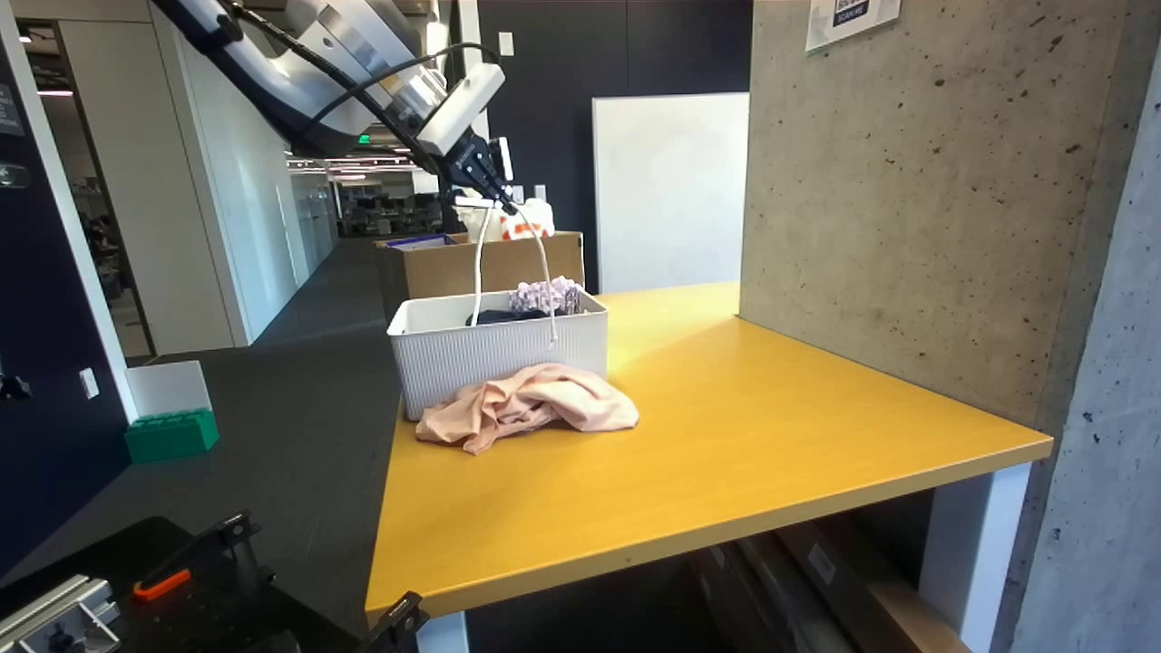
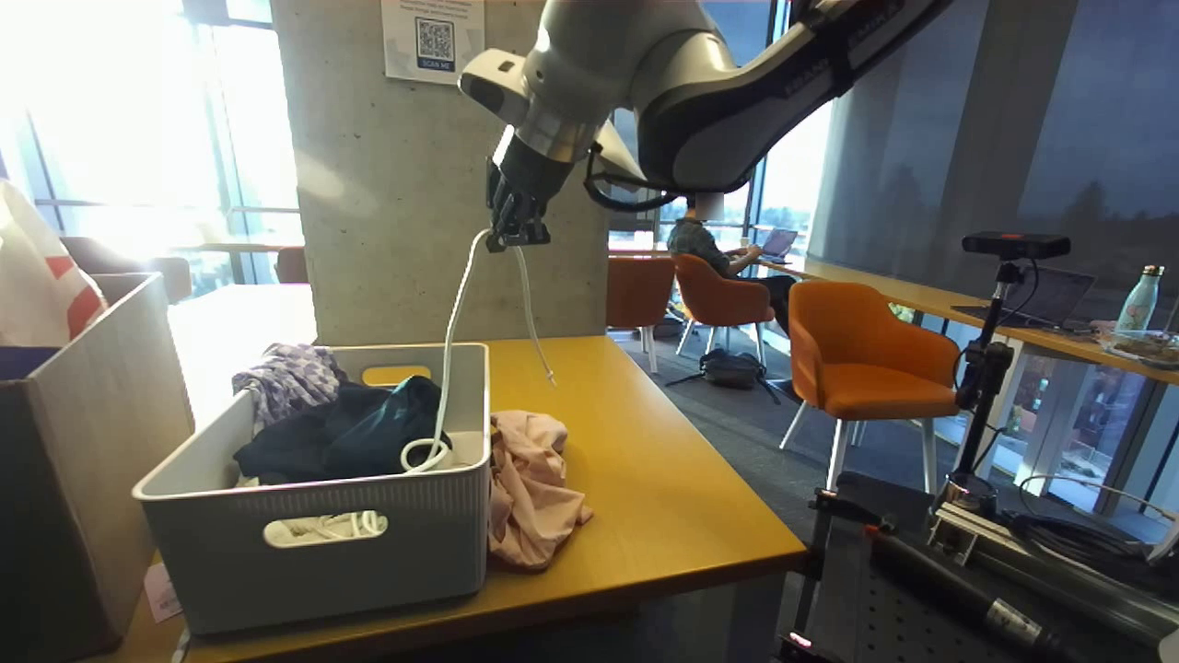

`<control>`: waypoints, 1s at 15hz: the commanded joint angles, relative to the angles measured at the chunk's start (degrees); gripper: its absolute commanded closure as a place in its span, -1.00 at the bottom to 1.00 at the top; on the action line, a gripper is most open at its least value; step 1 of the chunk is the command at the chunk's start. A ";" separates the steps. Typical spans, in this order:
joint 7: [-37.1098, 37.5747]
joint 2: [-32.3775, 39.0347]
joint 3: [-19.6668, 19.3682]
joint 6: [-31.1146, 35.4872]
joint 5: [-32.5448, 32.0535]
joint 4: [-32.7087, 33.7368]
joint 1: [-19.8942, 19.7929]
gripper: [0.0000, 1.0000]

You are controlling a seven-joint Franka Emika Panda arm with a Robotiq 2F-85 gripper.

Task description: Place the string and pink clothing in the basket

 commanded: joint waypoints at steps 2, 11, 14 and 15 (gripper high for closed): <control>-2.64 6.02 0.39 -6.79 0.44 14.05 2.79 0.98; -10.16 26.21 1.40 -12.15 3.62 38.94 5.10 0.98; -11.40 31.85 0.77 -13.53 4.89 44.03 5.40 0.39; -10.72 31.68 0.45 -13.90 4.78 43.67 6.05 0.27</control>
